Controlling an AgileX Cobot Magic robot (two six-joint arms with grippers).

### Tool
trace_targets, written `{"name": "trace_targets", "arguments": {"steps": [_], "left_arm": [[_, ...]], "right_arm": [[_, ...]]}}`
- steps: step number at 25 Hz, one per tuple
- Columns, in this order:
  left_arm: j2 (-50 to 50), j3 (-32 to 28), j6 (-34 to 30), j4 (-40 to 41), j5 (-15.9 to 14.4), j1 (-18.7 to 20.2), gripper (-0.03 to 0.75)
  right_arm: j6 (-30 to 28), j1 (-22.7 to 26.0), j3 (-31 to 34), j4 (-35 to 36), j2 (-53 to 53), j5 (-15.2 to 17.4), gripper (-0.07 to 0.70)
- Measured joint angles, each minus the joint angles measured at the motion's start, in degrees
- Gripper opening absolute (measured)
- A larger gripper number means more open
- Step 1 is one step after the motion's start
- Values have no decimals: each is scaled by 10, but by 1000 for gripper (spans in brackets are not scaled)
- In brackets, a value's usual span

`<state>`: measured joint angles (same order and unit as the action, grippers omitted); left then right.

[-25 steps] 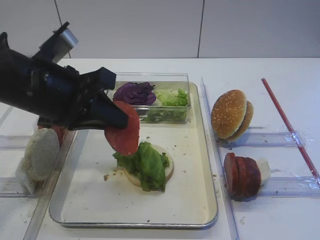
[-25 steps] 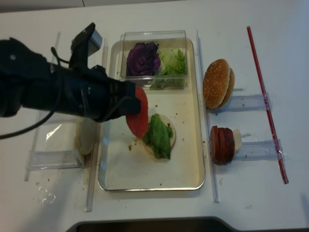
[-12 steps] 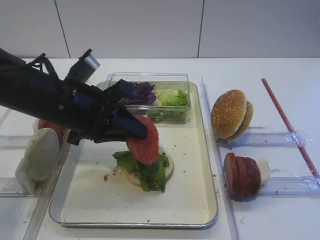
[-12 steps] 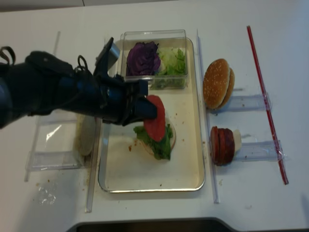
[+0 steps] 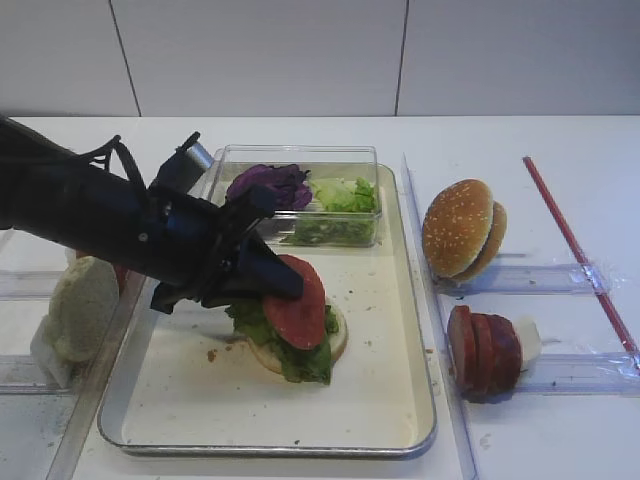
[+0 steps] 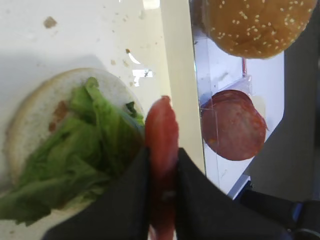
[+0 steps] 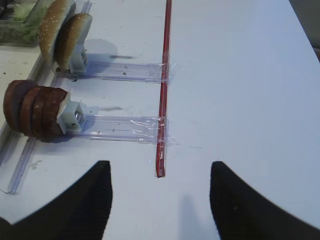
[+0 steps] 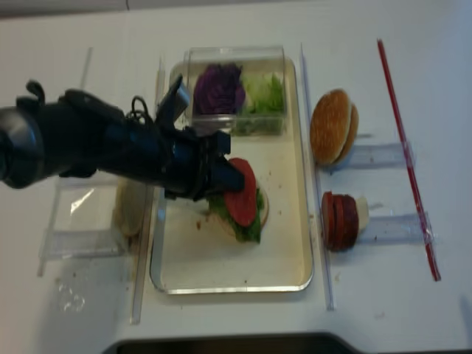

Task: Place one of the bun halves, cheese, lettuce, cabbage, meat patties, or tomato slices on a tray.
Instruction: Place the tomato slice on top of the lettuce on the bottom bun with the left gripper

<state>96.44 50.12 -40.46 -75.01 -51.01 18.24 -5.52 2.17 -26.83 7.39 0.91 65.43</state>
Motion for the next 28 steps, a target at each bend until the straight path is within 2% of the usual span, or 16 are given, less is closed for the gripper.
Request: {"name": "trace_targets", "arguments": {"steps": [23, 28], "left_arm": [[50, 1, -39, -7, 0, 0, 55], [52, 1, -47, -7, -7, -15, 55]], "right_arm": [[13, 0, 0, -9, 0, -1, 451], [13, 0, 0, -9, 0, -1, 451]]}}
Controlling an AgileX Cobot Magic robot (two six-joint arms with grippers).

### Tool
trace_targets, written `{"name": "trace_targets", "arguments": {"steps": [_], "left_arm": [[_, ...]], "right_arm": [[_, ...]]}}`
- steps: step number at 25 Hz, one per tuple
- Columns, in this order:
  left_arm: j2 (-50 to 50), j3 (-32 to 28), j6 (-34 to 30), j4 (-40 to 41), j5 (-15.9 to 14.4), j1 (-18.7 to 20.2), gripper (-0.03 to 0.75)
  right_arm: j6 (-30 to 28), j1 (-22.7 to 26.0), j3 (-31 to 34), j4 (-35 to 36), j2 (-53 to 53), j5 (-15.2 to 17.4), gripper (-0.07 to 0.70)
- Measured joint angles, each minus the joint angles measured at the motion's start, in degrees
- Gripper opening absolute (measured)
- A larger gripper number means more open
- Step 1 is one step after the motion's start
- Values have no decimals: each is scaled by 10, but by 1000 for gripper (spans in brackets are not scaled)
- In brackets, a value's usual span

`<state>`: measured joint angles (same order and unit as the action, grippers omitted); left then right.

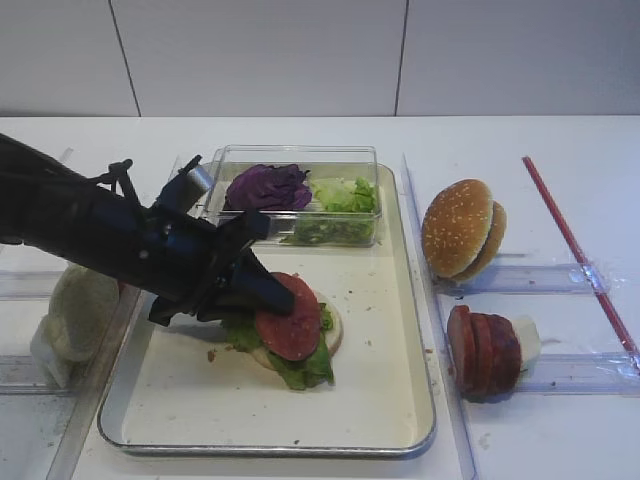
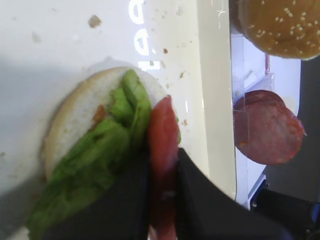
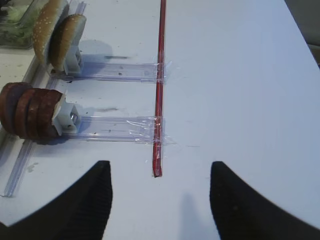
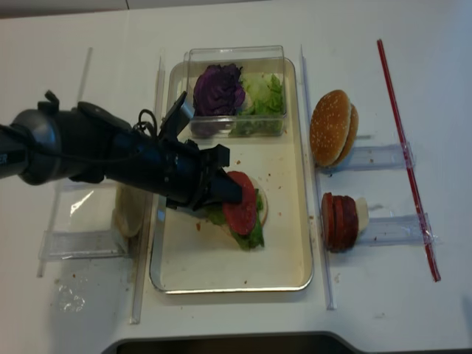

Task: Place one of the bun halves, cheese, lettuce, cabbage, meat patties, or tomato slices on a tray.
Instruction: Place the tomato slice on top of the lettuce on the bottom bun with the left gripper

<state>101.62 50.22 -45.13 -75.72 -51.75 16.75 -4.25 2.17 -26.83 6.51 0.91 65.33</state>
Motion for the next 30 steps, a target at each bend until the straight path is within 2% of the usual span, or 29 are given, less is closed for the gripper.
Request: {"name": "trace_targets", "arguments": {"steps": [3, 5, 11, 14, 30], "left_arm": [[2, 0, -8, 0, -12, -20, 69], [2, 0, -12, 1, -22, -32, 111], [2, 0, -14, 1, -49, -43, 400], [2, 0, -15, -1, -55, -43, 477], [2, 0, -19, -41, -70, -43, 506]], "right_arm": [[0, 0, 0, 0, 0, 0, 451], [0, 0, 1, 0, 0, 0, 451], [0, 0, 1, -1, 0, 0, 451], [0, 0, 1, -1, 0, 0, 451], [1, 0, 1, -1, 0, 0, 451]]}}
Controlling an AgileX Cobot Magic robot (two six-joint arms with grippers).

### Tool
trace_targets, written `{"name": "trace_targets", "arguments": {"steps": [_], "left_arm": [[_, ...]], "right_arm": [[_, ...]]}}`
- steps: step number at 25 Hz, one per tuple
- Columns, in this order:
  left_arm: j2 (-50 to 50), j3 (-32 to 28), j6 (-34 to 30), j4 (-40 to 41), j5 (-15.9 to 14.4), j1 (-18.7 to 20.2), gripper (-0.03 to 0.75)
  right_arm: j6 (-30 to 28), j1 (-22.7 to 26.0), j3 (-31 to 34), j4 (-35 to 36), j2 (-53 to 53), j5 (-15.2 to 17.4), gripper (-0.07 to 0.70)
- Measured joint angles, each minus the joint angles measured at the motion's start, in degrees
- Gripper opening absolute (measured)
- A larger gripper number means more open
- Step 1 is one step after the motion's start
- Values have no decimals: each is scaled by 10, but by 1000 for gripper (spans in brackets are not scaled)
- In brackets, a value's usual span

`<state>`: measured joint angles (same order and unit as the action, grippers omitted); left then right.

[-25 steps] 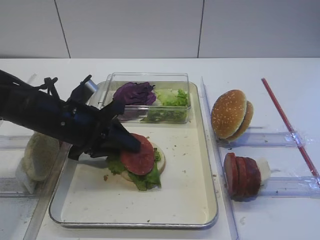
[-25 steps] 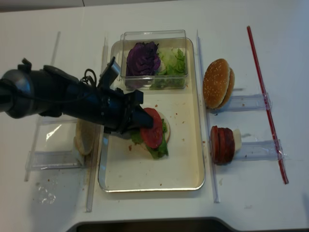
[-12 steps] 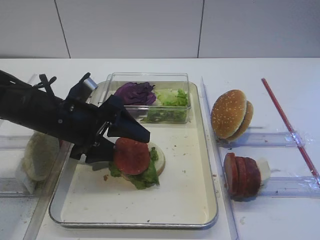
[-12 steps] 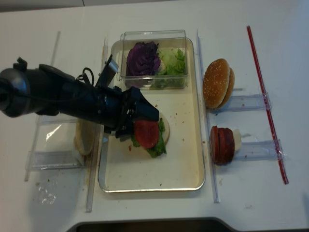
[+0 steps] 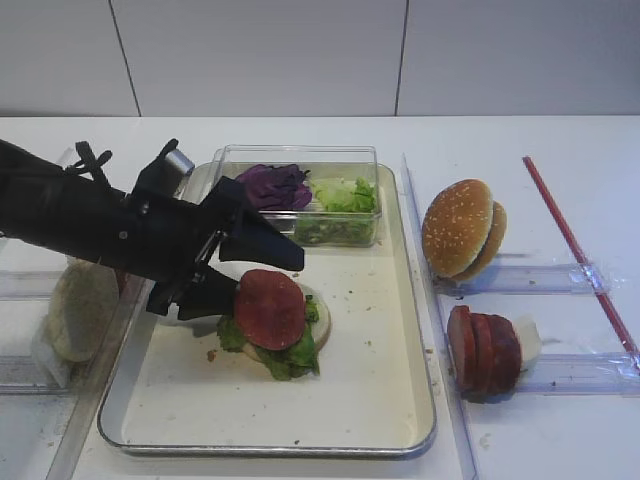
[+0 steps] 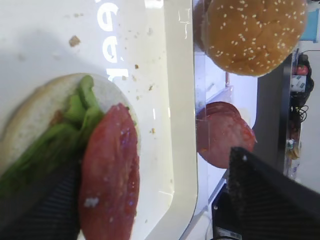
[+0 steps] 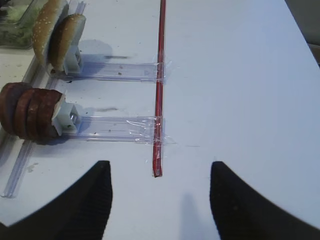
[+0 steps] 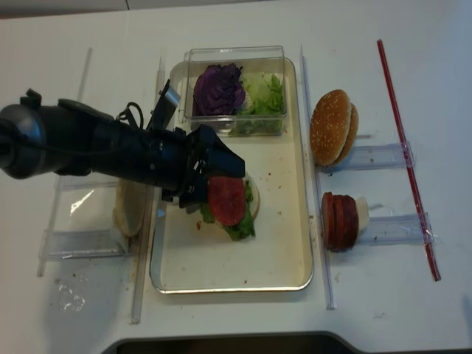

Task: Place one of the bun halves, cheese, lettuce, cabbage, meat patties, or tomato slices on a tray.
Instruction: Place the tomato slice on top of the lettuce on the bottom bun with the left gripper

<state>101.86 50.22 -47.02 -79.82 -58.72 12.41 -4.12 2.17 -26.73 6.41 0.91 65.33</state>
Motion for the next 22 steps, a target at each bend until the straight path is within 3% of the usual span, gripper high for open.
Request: {"name": "trace_targets", "arguments": {"steps": [12, 22], "left_arm": [[0, 0, 0, -28, -8, 0, 506], [1, 0, -35, -76, 32, 0, 506]], "right_arm": [[5, 0, 0, -5, 0, 0, 451], [10, 0, 0, -7, 0, 0, 451]]}}
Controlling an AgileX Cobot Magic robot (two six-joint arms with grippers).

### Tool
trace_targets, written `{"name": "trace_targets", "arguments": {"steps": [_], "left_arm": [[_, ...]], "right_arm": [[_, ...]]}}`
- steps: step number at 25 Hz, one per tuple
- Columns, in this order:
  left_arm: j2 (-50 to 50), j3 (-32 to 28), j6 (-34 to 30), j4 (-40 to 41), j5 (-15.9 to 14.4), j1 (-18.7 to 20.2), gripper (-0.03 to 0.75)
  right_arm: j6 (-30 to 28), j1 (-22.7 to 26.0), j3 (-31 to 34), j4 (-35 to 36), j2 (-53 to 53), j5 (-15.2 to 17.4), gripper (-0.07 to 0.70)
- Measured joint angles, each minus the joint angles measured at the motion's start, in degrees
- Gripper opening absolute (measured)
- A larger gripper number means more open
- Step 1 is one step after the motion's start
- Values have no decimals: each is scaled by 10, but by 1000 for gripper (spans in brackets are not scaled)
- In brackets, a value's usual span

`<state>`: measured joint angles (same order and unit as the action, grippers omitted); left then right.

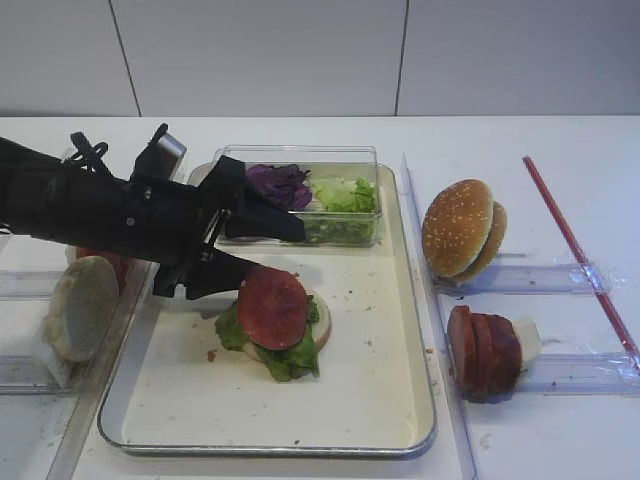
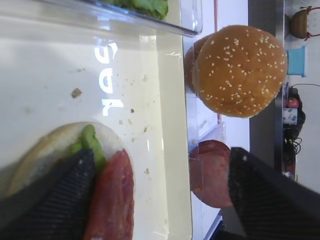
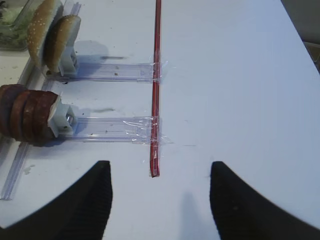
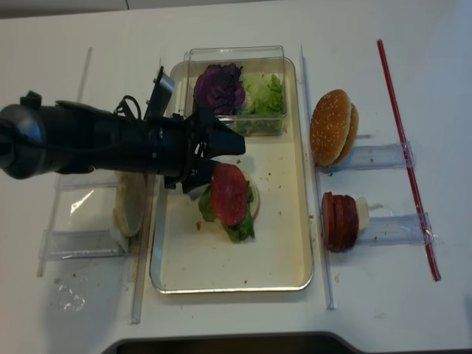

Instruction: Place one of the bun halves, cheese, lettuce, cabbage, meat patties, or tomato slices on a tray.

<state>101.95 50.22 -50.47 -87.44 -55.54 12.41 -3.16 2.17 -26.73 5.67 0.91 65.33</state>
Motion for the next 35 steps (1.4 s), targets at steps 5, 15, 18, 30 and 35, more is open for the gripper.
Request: {"name": "trace_targets", "arguments": {"steps": [5, 15, 18, 30, 35], "left_arm": [[0, 0, -2, -2, 9, 0, 506], [0, 0, -27, -23, 32, 0, 506], [0, 0, -31, -29, 32, 0, 506], [0, 4, -84, -24, -4, 0, 506], [0, 36, -64, 39, -13, 0, 506]], "right_arm": [[0, 0, 0, 0, 0, 0, 451], [1, 0, 0, 0, 0, 0, 451], [1, 0, 0, 0, 0, 0, 451], [2, 0, 0, -3, 0, 0, 451], [2, 0, 0, -3, 0, 0, 451]]}}
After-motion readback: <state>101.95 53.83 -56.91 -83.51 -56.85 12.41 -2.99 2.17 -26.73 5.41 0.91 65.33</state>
